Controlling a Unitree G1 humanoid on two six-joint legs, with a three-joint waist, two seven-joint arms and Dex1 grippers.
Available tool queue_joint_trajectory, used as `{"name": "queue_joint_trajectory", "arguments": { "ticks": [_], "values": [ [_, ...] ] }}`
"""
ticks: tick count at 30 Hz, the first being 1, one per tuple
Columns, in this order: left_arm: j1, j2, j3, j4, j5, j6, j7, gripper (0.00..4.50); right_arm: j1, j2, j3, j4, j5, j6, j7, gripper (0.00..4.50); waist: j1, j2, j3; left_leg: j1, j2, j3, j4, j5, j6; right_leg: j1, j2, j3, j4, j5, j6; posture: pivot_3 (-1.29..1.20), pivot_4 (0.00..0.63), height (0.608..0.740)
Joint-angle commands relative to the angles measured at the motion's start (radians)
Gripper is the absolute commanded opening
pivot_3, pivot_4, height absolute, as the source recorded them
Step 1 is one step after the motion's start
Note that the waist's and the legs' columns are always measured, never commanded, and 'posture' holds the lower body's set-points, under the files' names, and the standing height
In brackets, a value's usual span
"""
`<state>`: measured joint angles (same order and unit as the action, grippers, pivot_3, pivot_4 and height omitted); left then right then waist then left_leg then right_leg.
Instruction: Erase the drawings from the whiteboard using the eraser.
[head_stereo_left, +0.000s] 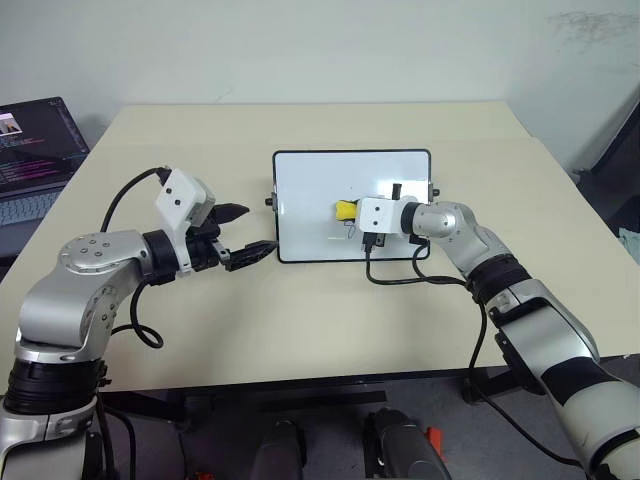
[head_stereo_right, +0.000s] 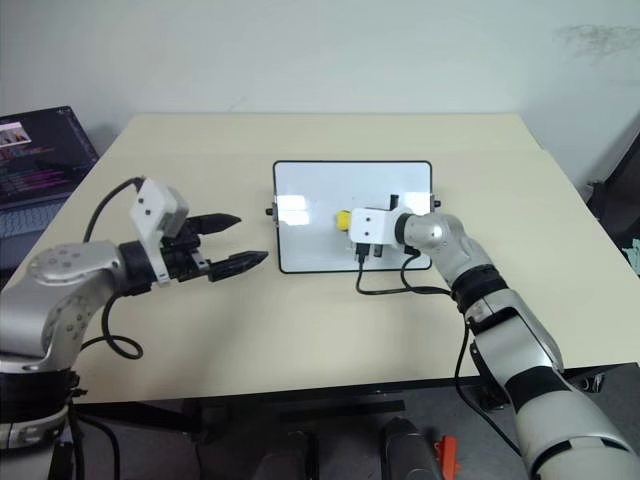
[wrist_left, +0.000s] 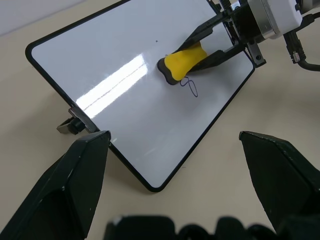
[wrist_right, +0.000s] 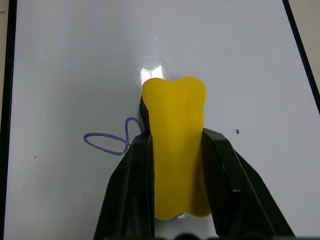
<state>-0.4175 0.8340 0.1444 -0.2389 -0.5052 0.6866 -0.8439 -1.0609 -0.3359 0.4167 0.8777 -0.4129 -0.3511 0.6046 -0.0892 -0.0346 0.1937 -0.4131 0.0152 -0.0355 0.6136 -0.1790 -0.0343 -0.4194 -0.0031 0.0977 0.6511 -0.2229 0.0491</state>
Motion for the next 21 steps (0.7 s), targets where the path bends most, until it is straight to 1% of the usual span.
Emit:
{"name": "queue_joint_trajectory", "arguments": {
  "ticks": [1,6,12,19,21],
  "values": [
    [-0.024,0.004,0.012,-0.011,0.002,-0.023,-0.004,4.50,-0.047,-0.026,-0.010,0.057,-0.039,0.047,-0.060,0.98,0.000,0.000,0.000,0.000,0.000,0.000,0.000,0.000,0.000,0.000,0.000,0.000,0.000,0.000,0.000,0.00,0.150,0.740],
    [-0.028,0.004,0.010,-0.008,0.006,-0.025,-0.005,4.50,-0.124,-0.055,-0.006,0.118,-0.082,0.054,-0.141,0.98,0.000,0.000,0.000,0.000,0.000,0.000,0.000,0.004,-0.001,0.000,0.000,0.000,0.000,0.000,0.000,0.00,0.150,0.740],
    [-0.033,0.005,0.008,-0.003,0.008,-0.026,-0.007,4.50,-0.171,-0.077,-0.007,0.164,-0.101,0.065,-0.186,0.98,0.000,0.000,0.000,0.000,-0.001,0.000,0.000,0.005,0.000,0.000,0.000,0.001,-0.001,0.000,-0.001,0.00,0.150,0.740],
    [-0.037,0.002,0.005,0.002,0.011,-0.030,-0.011,4.50,-0.138,-0.079,-0.006,0.114,-0.082,0.049,-0.133,0.98,0.000,0.000,0.000,-0.001,-0.001,0.000,-0.001,0.005,0.000,0.000,0.000,0.000,0.000,0.000,0.000,0.00,0.150,0.740],
    [-0.037,0.003,0.004,0.002,0.012,-0.030,-0.013,4.50,-0.105,-0.072,-0.002,0.060,-0.069,0.045,-0.093,0.98,0.000,0.000,0.000,-0.001,-0.001,0.000,-0.001,0.005,0.000,0.000,0.000,0.000,0.000,0.000,0.000,0.00,0.150,0.740]
  ]
}}
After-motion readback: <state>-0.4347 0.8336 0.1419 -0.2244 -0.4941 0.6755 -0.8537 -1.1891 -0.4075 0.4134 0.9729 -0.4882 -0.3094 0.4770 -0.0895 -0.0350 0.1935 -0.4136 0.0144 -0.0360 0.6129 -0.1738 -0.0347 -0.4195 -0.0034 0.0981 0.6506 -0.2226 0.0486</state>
